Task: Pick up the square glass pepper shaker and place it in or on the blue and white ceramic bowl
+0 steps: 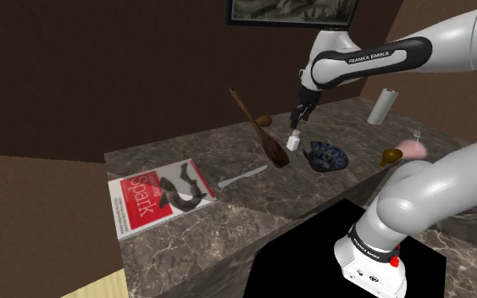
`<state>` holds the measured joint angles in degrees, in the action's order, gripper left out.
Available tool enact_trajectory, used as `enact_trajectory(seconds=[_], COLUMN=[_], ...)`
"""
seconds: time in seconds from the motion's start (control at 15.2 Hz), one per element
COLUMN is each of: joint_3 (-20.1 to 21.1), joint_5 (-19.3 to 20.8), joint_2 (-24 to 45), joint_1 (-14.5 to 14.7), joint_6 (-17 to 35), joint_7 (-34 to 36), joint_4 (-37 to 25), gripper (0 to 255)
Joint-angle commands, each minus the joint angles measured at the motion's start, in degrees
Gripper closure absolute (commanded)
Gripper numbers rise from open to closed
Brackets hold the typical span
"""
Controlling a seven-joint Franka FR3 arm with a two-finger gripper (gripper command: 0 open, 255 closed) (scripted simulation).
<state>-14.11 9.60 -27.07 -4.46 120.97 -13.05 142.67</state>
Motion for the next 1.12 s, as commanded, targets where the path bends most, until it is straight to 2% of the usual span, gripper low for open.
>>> enact_trajectory(seconds=[0.0, 0.4, 0.92, 1.06], joint_3=[-2.1, -7.9, -8.8, -8.8], joint_5=[-0.3, -4.6, -7.3, -7.3], joint_2=[3.9, 16.4, 21.9, 21.9], joint_1=[-0.2, 0.0, 0.4, 0.3], joint_6=[3.9, 13.1, 19.9, 19.9], joint_7=[-2.1, -9.8, -12.0, -12.0], joint_4=[-0.4, -4.0, -2.5, -2.5], gripper=[0, 0, 0, 0])
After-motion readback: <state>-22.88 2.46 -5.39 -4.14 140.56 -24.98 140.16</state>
